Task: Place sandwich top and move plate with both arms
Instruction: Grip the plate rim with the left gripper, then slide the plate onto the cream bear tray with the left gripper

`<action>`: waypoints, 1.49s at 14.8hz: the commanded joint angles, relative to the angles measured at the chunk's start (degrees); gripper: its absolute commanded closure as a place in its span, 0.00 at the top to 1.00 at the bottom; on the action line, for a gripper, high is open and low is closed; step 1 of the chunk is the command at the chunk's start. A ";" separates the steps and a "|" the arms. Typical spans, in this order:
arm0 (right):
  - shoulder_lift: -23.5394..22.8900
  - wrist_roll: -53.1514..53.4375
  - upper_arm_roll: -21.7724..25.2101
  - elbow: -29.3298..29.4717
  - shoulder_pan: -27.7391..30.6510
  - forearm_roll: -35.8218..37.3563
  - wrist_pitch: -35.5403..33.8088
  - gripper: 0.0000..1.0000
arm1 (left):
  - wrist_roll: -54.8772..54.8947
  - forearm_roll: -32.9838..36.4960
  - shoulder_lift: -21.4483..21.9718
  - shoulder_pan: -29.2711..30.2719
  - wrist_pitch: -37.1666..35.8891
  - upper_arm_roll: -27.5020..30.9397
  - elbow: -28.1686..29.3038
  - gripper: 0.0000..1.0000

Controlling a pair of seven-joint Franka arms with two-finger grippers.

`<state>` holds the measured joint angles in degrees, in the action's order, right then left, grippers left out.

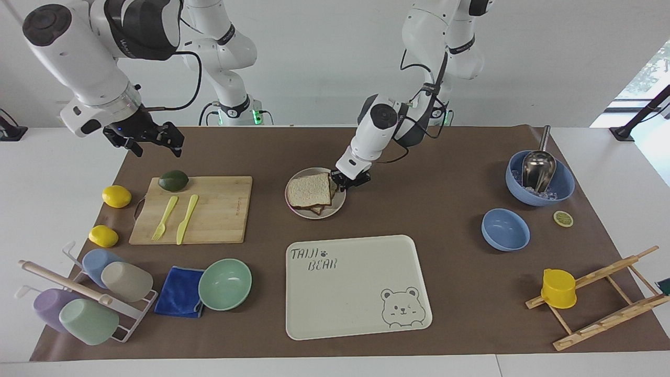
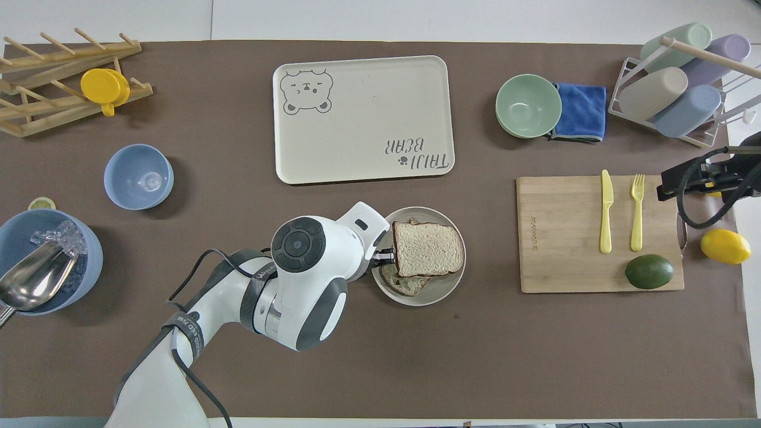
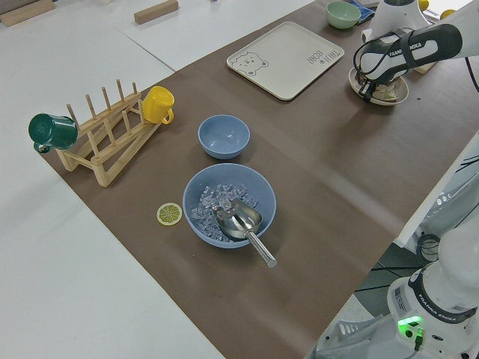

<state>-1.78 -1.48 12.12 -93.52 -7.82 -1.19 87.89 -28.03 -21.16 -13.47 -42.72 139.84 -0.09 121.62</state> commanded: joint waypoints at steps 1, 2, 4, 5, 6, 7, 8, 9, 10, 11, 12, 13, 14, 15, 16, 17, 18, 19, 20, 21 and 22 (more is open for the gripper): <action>1.70 -0.45 -0.26 -1.84 0.26 -0.22 0.70 1.00 | -0.45 -0.72 0.46 0.61 0.17 0.71 0.64 0.00; 1.61 -0.45 -0.26 -1.84 0.26 -0.22 0.70 1.00 | -0.19 -1.85 0.98 1.49 -1.22 0.71 0.02 0.00; 1.70 -0.45 -0.26 -1.84 0.26 -0.22 0.70 1.00 | 0.34 -2.30 1.86 3.77 -5.52 0.71 -2.26 0.00; 1.61 -0.45 -0.26 -1.93 0.26 -0.22 0.70 1.00 | 0.43 -2.30 1.87 5.09 -7.11 0.71 -3.92 0.00; 1.70 -0.45 -0.26 -1.84 0.26 -0.13 0.70 1.00 | 0.43 -2.30 1.60 6.32 -8.87 0.71 -6.37 0.00; 1.70 -0.45 -0.26 -1.93 0.26 -0.13 0.70 1.00 | 0.43 -2.30 0.99 7.90 -11.41 0.71 -9.53 0.00; 1.70 -0.45 -0.35 -1.93 0.26 -0.13 0.70 1.00 | 0.51 -2.30 -0.49 9.74 -13.61 0.71 -12.87 0.00; 1.70 -0.45 -0.35 -1.93 0.26 -0.13 0.70 1.00 | 0.52 -2.39 -1.73 11.50 -15.20 0.71 -15.60 0.00; 1.70 -0.45 -0.35 -1.84 0.26 -0.13 0.70 1.00 | 0.52 -3.35 -2.61 13.00 -16.34 0.71 -18.06 0.00; 1.70 -0.45 -0.35 -1.93 0.26 -0.13 0.70 1.00 | 0.69 -4.49 -3.75 13.88 -16.70 0.71 -20.26 0.00; 1.61 -0.45 -0.35 -1.93 0.26 -0.13 0.70 1.00 | 1.30 -4.85 -4.63 15.11 -16.62 0.71 -22.20 0.00; 1.70 -0.45 -0.35 -1.93 0.26 -0.13 0.70 1.00 | 1.74 -5.11 -5.68 16.78 -16.62 0.71 -23.87 0.00; 1.70 -0.45 -0.35 -1.93 0.17 -0.13 0.70 1.00 | 1.92 -5.46 -6.82 17.84 -16.79 0.71 -25.46 0.00; 1.70 -0.45 -0.35 -1.93 0.26 -0.13 0.70 1.00 | 2.44 -5.73 -8.58 18.72 -16.97 0.71 -28.08 0.00; 1.70 -0.45 -0.35 -1.93 0.26 -0.13 0.70 1.00 | 3.32 -5.82 -10.94 19.42 -17.84 0.71 -30.98 0.00; 1.70 -0.45 -0.35 -1.93 0.17 -0.13 0.70 1.00 | 4.11 -6.25 -14.27 19.95 -18.63 0.53 -34.92 0.00; 1.70 -0.45 -0.35 -1.93 0.17 -0.05 0.70 1.00 | 4.29 -7.48 -17.18 20.04 -18.81 0.62 -38.53 0.00; 1.70 -0.54 -0.43 -1.93 0.17 -0.04 0.70 1.00 | 4.47 -8.62 -18.69 21.00 -18.90 0.62 -40.39 0.00; 1.70 -0.54 -0.43 -2.02 0.17 -0.04 0.70 1.00 | 5.17 -8.89 -19.40 21.97 -18.90 0.53 -41.02 0.00; 1.70 -0.54 -0.43 -1.93 0.17 -0.04 0.70 1.00 | 6.30 -8.98 -20.10 22.07 -18.82 0.44 -41.55 0.00; 1.70 -0.54 -0.43 -1.93 0.17 -0.04 0.70 1.00 | 6.84 -9.07 -21.59 22.15 -18.29 0.27 -42.43 0.00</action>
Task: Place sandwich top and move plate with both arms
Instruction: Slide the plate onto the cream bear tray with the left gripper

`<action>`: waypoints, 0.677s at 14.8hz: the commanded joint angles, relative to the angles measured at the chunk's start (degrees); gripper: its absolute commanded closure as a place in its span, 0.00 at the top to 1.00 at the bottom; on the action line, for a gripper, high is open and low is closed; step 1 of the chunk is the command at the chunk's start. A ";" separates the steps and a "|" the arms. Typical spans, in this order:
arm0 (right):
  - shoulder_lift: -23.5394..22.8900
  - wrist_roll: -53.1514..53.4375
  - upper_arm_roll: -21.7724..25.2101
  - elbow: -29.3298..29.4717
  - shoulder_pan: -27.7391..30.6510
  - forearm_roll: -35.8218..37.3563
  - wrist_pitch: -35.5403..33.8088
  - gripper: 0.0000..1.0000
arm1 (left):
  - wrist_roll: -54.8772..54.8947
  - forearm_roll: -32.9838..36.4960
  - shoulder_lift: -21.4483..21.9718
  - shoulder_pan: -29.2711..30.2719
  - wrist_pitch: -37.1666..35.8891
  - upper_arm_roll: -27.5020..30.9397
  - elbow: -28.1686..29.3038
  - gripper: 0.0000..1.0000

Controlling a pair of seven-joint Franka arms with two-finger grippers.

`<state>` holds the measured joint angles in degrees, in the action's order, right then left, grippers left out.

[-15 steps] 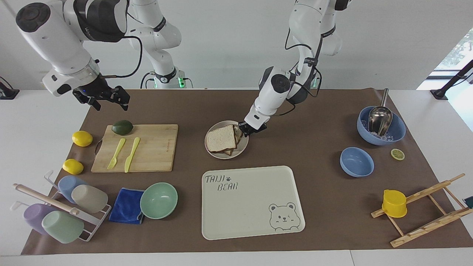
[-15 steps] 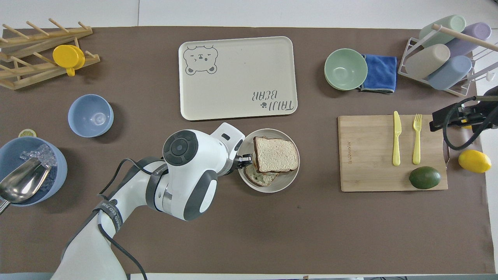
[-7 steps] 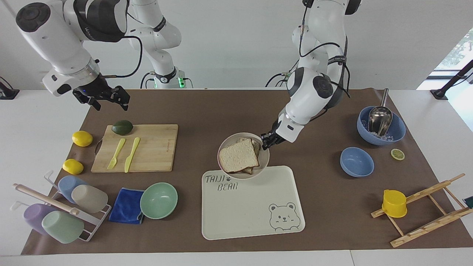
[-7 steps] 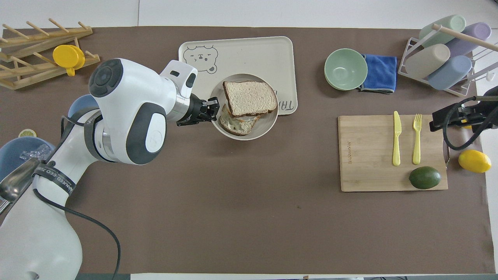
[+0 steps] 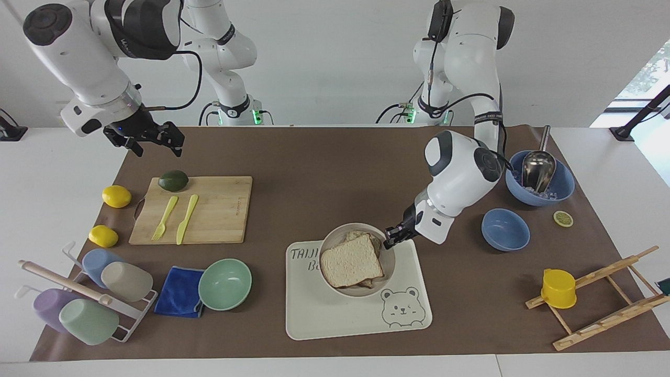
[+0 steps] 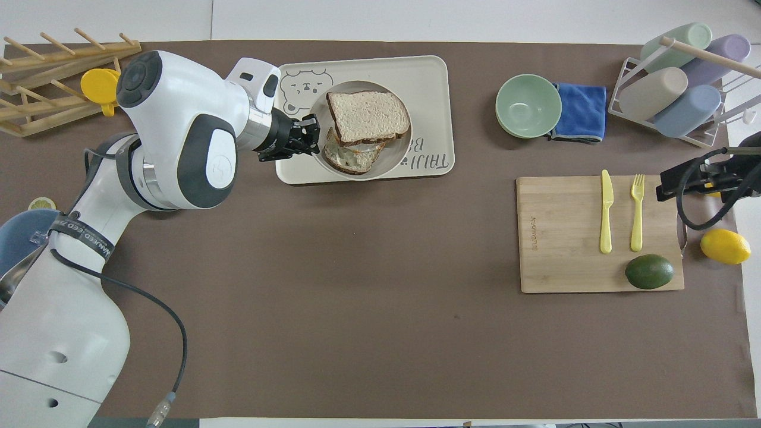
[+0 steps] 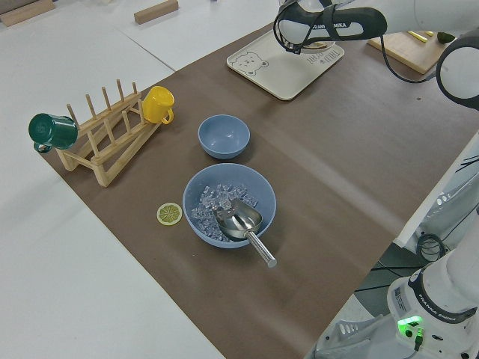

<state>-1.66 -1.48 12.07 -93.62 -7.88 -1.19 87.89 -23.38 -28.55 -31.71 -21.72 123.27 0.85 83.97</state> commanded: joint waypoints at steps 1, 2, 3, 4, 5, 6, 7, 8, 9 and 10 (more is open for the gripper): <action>1.57 -0.54 -0.38 -1.91 0.23 -0.05 0.70 1.00 | 2.90 -1.68 -5.01 1.24 -1.11 -0.93 -5.91 0.00; 1.57 -0.54 -0.38 -1.91 0.23 -0.05 0.70 1.00 | 4.38 -1.95 -5.81 1.33 -0.41 -0.93 -6.44 0.00; 1.57 -0.54 -0.38 -2.00 0.23 -0.05 0.70 1.00 | 6.40 -2.82 -5.91 1.59 -0.31 -0.93 -6.45 0.00; 1.57 -0.54 -0.29 -2.09 0.23 -0.05 0.70 1.00 | 8.25 -4.13 -5.91 1.42 0.39 -0.67 -6.19 0.00; 1.66 -0.54 -0.38 -2.18 0.23 -0.05 0.70 1.00 | 8.96 -4.67 -5.99 0.90 3.61 -0.58 -5.14 0.00; 1.66 -0.54 -0.38 -2.26 0.23 -0.05 0.70 1.00 | 9.58 -4.67 -5.82 -0.24 7.30 -0.67 -2.87 0.00; 1.66 -0.54 -0.38 -2.26 0.23 -0.05 0.70 1.00 | 10.72 -4.76 -5.47 -0.77 8.21 -0.67 -1.28 0.00; 1.66 -0.54 -0.38 -2.26 0.23 -0.05 0.70 1.00 | 11.51 -4.76 -5.29 -0.87 8.13 -0.67 -0.83 0.00; 1.66 -0.54 -0.38 -2.26 0.23 -0.05 0.70 1.00 | 11.61 -4.76 -5.29 -0.78 8.13 -0.67 -0.74 0.00; 1.66 -0.54 -0.38 -2.26 0.23 -0.05 0.70 1.00 | 11.69 -4.76 -5.29 -0.78 8.21 -0.67 -0.48 0.00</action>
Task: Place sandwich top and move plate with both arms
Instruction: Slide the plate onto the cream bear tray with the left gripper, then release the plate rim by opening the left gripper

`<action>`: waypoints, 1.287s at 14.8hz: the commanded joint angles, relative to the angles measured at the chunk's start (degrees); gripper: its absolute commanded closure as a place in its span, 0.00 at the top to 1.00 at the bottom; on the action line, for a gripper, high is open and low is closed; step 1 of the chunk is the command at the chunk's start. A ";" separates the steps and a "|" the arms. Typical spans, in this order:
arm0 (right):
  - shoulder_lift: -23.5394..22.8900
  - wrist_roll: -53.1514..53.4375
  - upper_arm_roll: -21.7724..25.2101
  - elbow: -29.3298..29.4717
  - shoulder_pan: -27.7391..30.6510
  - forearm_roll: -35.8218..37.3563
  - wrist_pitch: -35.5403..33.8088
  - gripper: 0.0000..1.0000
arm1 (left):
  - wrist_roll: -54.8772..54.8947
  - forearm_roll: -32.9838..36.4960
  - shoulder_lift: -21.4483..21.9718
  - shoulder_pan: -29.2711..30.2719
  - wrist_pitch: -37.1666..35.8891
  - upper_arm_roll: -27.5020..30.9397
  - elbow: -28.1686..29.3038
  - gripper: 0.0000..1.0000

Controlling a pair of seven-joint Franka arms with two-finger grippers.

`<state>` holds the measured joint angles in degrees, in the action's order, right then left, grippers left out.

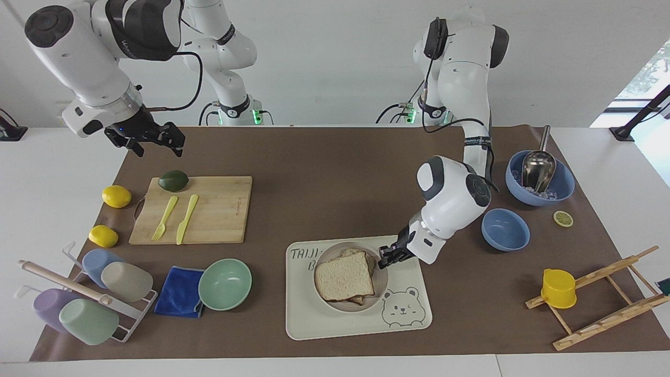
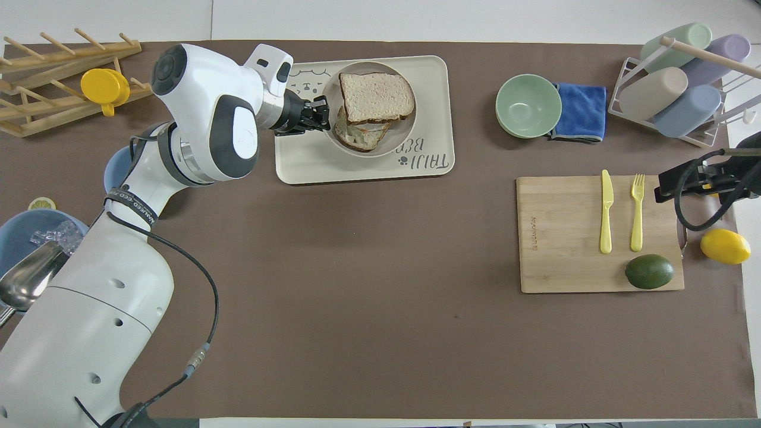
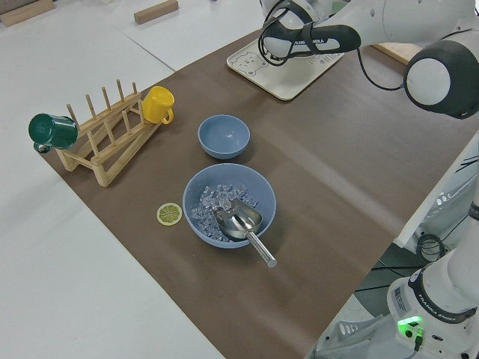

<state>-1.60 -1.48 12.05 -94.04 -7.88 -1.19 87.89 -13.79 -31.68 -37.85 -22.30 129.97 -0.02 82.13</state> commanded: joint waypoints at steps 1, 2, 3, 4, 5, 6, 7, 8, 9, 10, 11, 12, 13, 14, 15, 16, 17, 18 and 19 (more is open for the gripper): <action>1.60 -0.54 -0.36 -1.85 0.23 -0.05 0.70 1.00 | 2.36 -1.63 1.10 -0.28 1.95 0.28 2.06 0.00; 1.60 -0.54 -0.36 -1.94 0.23 -0.05 0.70 1.00 | 3.23 -1.63 1.54 -0.28 2.13 0.28 3.11 0.00; 1.60 -0.54 -0.36 -1.94 0.23 -0.05 0.70 1.00 | 4.72 -1.54 1.98 -0.28 1.96 0.28 4.08 0.00; 1.60 -0.54 -0.36 -1.94 0.23 -0.05 0.70 1.00 | 6.13 -1.37 2.59 -0.37 2.13 0.37 5.40 0.00; 1.60 -0.54 -0.36 -1.94 0.23 -0.05 0.70 1.00 | 7.18 -1.36 2.95 -0.63 2.22 0.37 6.28 0.00; 1.60 -0.54 -0.36 -1.94 0.23 -0.05 0.70 1.00 | 7.72 -1.28 3.21 -0.72 2.31 0.45 7.07 0.00; 1.69 -0.54 -0.36 -1.94 0.15 -0.05 0.70 1.00 | 8.59 -1.28 3.65 -0.90 3.09 0.46 8.12 0.00; 1.69 -0.54 -0.36 -2.20 0.15 -0.05 0.70 1.00 | 8.95 -1.28 3.83 -0.99 4.49 0.37 8.92 0.00; 1.69 -0.45 -0.36 -2.20 0.15 -0.05 0.70 1.00 | 8.95 -1.28 3.92 -0.99 4.94 0.37 9.27 0.29; 1.77 -0.45 -0.36 -2.29 0.15 -0.05 0.70 1.00 | 8.87 -1.28 3.92 -0.99 4.86 0.37 9.36 0.52; 1.86 -0.45 -0.36 -2.20 0.15 -0.05 0.70 1.00 | 8.78 -1.28 4.01 -0.99 4.59 0.37 9.36 0.82; 1.86 -0.45 -0.36 -2.29 0.15 -0.05 0.70 1.00 | 8.69 -1.28 4.18 -0.90 4.24 0.45 9.28 0.88; 1.86 -0.45 -0.36 -2.29 0.15 -0.05 0.70 1.00 | 8.69 -1.28 4.18 -0.55 3.72 0.46 9.01 0.90; 1.95 -0.54 -0.36 -2.29 0.15 -0.05 0.70 1.00 | 8.69 -1.19 4.18 -0.29 2.49 0.54 8.58 0.91; 1.95 -0.54 -0.36 -2.29 0.15 -0.05 0.70 1.00 | 8.86 -1.10 4.18 -0.11 1.18 0.72 7.79 0.91; 1.95 -0.54 -0.36 -2.29 0.15 -0.05 0.70 1.00 | 9.04 -1.10 4.18 -0.02 -0.66 1.15 7.00 0.91; 1.95 -0.54 -0.36 -2.55 0.15 -0.05 0.70 1.00 | 9.13 -0.49 4.36 0.41 -2.68 2.03 6.47 0.91; 2.04 -0.54 -0.36 -2.64 0.15 -0.05 0.70 1.00 | 9.13 0.99 5.14 0.42 -4.62 2.65 5.85 0.91; 2.04 -0.54 -0.36 -2.64 0.06 0.13 1.05 1.00 | 9.13 2.14 5.85 1.03 -6.03 2.74 5.76 0.91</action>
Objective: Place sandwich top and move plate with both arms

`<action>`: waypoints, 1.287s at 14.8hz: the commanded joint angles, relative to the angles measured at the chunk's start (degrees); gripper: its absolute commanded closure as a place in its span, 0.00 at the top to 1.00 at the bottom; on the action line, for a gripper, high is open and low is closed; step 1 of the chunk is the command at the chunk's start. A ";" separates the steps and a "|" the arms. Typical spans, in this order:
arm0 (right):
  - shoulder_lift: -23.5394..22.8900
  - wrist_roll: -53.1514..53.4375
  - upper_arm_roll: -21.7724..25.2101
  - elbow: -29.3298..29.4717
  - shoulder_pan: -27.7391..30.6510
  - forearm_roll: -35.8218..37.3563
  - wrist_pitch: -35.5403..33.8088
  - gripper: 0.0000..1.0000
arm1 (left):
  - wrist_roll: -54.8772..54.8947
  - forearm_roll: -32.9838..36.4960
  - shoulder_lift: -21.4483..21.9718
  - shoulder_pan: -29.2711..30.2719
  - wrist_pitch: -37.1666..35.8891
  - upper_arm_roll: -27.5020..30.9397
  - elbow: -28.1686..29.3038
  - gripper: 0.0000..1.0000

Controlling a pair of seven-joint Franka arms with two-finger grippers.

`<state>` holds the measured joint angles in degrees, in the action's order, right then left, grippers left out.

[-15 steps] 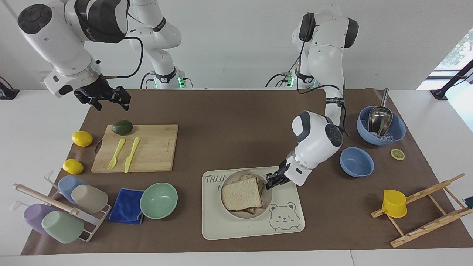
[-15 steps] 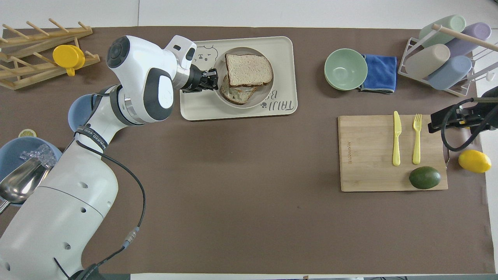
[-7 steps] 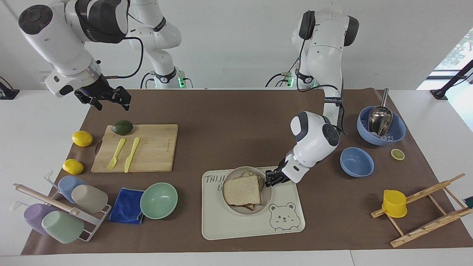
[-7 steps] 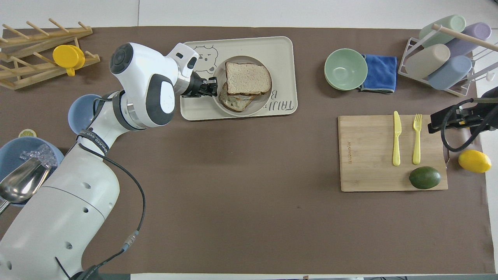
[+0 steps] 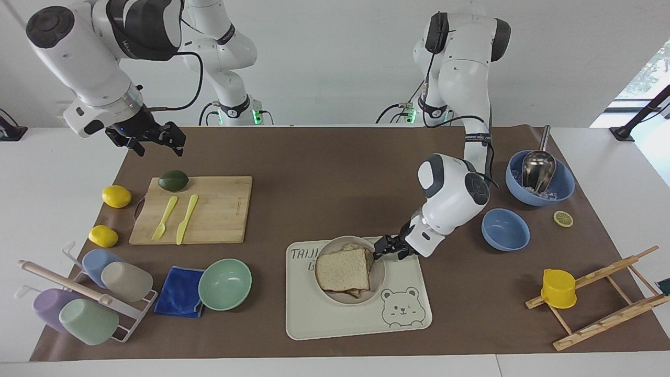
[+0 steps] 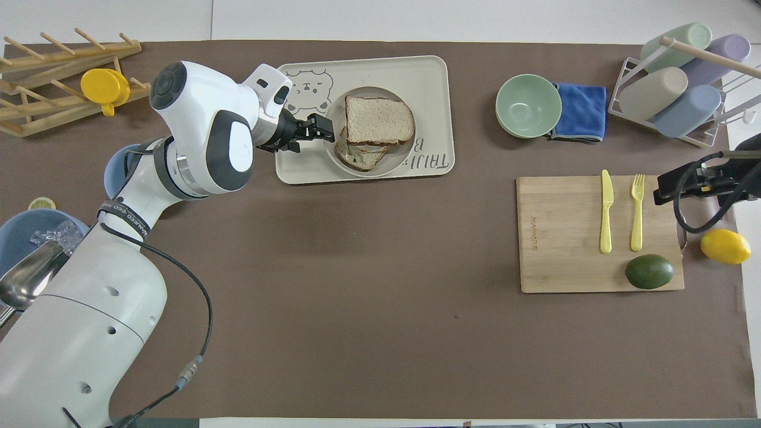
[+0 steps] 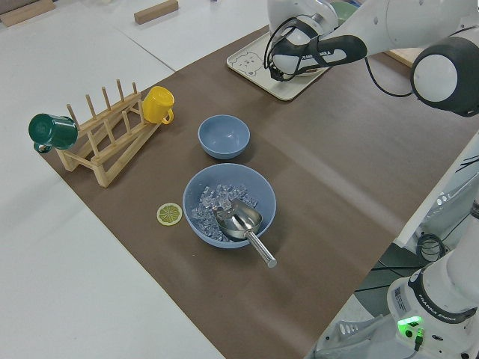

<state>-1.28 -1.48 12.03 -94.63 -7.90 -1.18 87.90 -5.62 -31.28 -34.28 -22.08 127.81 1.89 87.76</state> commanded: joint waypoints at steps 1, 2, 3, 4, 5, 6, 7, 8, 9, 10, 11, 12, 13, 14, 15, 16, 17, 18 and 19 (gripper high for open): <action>1.72 -0.62 -0.34 -2.13 -0.62 0.30 1.66 1.00 | 0.96 2.28 3.33 1.77 -5.02 0.83 0.22 0.91; 1.72 -0.71 -0.34 -2.13 -0.97 0.31 1.66 1.00 | 0.87 2.63 4.82 2.30 -6.68 0.92 0.48 0.92; 1.72 -0.63 -0.34 -2.13 -1.07 0.31 1.66 1.00 | 0.87 3.42 6.49 3.26 -8.88 1.61 0.66 0.96; 1.72 -0.63 -0.34 -2.22 -1.07 0.31 1.66 1.00 | 0.87 4.29 7.99 3.62 -10.99 2.49 0.75 1.00; 1.72 -0.63 -0.34 -2.22 -0.98 0.31 1.75 1.00 | 0.78 5.43 10.09 3.88 -14.23 4.33 0.75 1.00; 1.72 -0.63 -0.34 -2.40 -0.98 0.31 1.75 1.00 | 0.78 6.75 11.68 4.06 -17.30 6.43 0.75 1.00; 1.81 -0.63 -0.34 -2.57 -0.98 0.31 1.75 1.00 | 0.61 8.76 13.17 3.97 -19.60 7.59 0.75 1.00; 1.98 -0.63 -0.34 -2.66 -0.98 0.31 1.84 1.00 | 0.43 11.13 14.75 4.06 -21.01 8.21 0.75 1.00; 2.07 -0.63 -0.34 -2.84 -0.98 0.31 1.84 1.00 | 0.34 13.59 16.16 4.06 -22.51 9.08 0.66 1.00; 2.07 -0.63 -0.34 -2.84 -0.98 0.31 1.84 1.00 | 0.34 16.49 17.22 4.06 -23.74 10.14 0.48 1.00; 2.07 -0.63 -0.34 -2.92 -0.98 0.31 1.84 1.00 | 0.34 18.61 18.62 4.06 -24.36 10.84 0.57 1.00; 2.07 -0.54 -0.34 -2.93 -0.98 0.31 1.84 1.00 | 0.34 19.24 20.47 4.15 -25.50 11.89 0.66 1.00; 2.07 -0.62 -0.34 -2.93 -0.98 0.39 1.84 1.00 | 0.43 19.68 22.14 4.06 -27.42 13.38 0.66 1.00; 2.07 -0.63 -0.34 -2.84 -0.63 0.31 1.84 1.00 | 0.43 20.90 23.98 4.06 -29.01 14.53 0.66 1.00; 2.07 -0.63 -0.34 -2.92 -0.45 0.31 1.84 1.00 | 0.34 22.39 25.39 4.06 -30.42 14.63 0.66 1.00; 2.07 -0.71 -0.34 -2.93 -0.36 0.31 1.84 1.00 | 0.26 24.50 26.97 4.06 -32.35 14.63 0.75 1.00; 2.07 -0.63 -0.34 -2.93 -0.45 0.31 1.84 1.00 | 0.26 26.43 28.47 4.06 -34.71 14.63 0.66 1.00; 2.07 -0.63 -0.34 -2.93 -0.54 0.31 1.84 1.00 | 0.34 27.41 29.70 4.15 -36.39 14.45 0.66 1.00; 2.07 -0.63 -0.34 -2.93 -0.63 0.31 1.84 1.00 | 0.34 27.50 31.37 4.84 -37.97 13.93 0.75 1.00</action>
<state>-1.10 -1.48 12.02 -95.30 -8.75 -1.18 88.29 -5.39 -5.91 -6.62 -17.59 92.96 16.47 87.11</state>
